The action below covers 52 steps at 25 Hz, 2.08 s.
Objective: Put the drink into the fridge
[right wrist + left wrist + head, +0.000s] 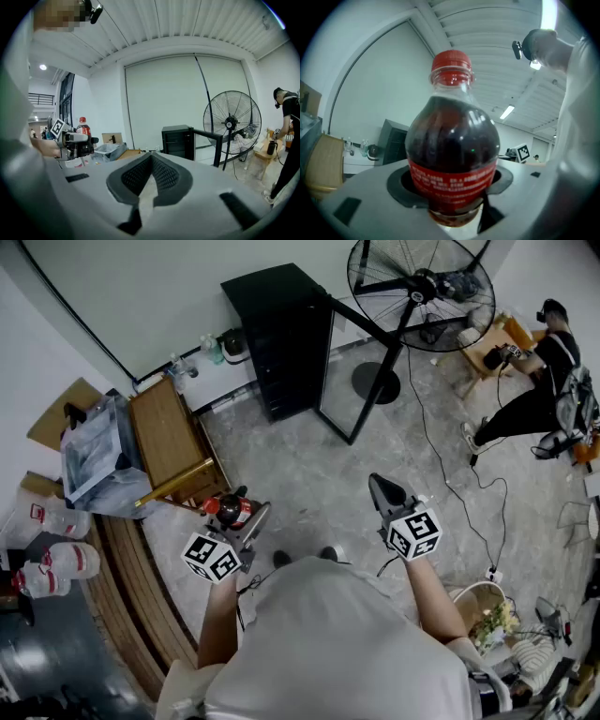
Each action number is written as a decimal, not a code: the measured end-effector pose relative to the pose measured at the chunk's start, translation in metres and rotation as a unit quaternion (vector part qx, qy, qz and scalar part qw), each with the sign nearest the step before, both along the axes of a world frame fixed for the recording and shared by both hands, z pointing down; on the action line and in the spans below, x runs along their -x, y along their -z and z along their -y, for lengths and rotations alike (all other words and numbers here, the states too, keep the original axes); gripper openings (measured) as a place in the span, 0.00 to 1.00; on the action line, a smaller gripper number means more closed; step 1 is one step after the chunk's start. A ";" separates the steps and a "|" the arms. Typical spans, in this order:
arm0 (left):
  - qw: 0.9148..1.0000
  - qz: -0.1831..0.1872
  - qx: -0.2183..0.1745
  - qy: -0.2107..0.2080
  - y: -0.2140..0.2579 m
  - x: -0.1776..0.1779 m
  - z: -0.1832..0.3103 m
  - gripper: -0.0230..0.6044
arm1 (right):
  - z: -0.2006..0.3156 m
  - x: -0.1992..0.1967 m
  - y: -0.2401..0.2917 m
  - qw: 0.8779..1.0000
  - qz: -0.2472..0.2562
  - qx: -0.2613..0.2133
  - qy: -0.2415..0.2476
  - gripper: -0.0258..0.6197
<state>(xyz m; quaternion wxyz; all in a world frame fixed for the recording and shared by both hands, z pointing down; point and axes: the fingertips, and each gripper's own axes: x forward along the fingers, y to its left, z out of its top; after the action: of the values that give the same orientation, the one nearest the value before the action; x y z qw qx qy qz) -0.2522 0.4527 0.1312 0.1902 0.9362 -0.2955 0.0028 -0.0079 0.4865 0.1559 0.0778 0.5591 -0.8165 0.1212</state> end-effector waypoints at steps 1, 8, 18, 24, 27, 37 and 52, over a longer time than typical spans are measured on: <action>1.000 -0.006 -0.004 -0.002 -0.005 0.000 0.000 0.50 | 0.000 -0.002 0.000 1.000 0.000 -0.001 0.000 0.03; 1.000 -0.009 -0.007 -0.004 -0.009 -0.005 -0.001 0.50 | 0.001 -0.008 0.004 1.000 0.000 -0.004 -0.001 0.03; 1.000 -0.001 -0.004 0.007 -0.008 -0.031 -0.012 0.50 | -0.007 -0.037 0.002 1.000 0.012 -0.007 0.001 0.04; 1.000 -0.012 0.001 0.022 -0.011 -0.054 -0.022 0.50 | -0.014 -0.063 -0.003 1.000 0.012 -0.003 0.011 0.04; 0.999 -0.016 0.003 0.028 -0.013 -0.065 -0.026 0.50 | -0.015 -0.071 -0.009 1.000 0.014 -0.002 0.018 0.04; 0.999 -0.010 0.012 0.036 -0.024 -0.078 -0.002 0.50 | 0.006 -0.081 -0.029 0.999 0.013 0.015 0.026 0.04; 1.000 0.001 0.009 -0.017 -0.043 -0.081 0.158 0.50 | 0.140 -0.077 -0.042 0.999 -0.006 0.037 -0.013 0.04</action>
<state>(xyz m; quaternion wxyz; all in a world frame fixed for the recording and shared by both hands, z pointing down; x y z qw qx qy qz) -0.1716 0.2949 0.1743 0.1978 0.9393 -0.2802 0.0099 0.0692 0.3465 0.1981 0.1015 0.5673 -0.8035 0.1490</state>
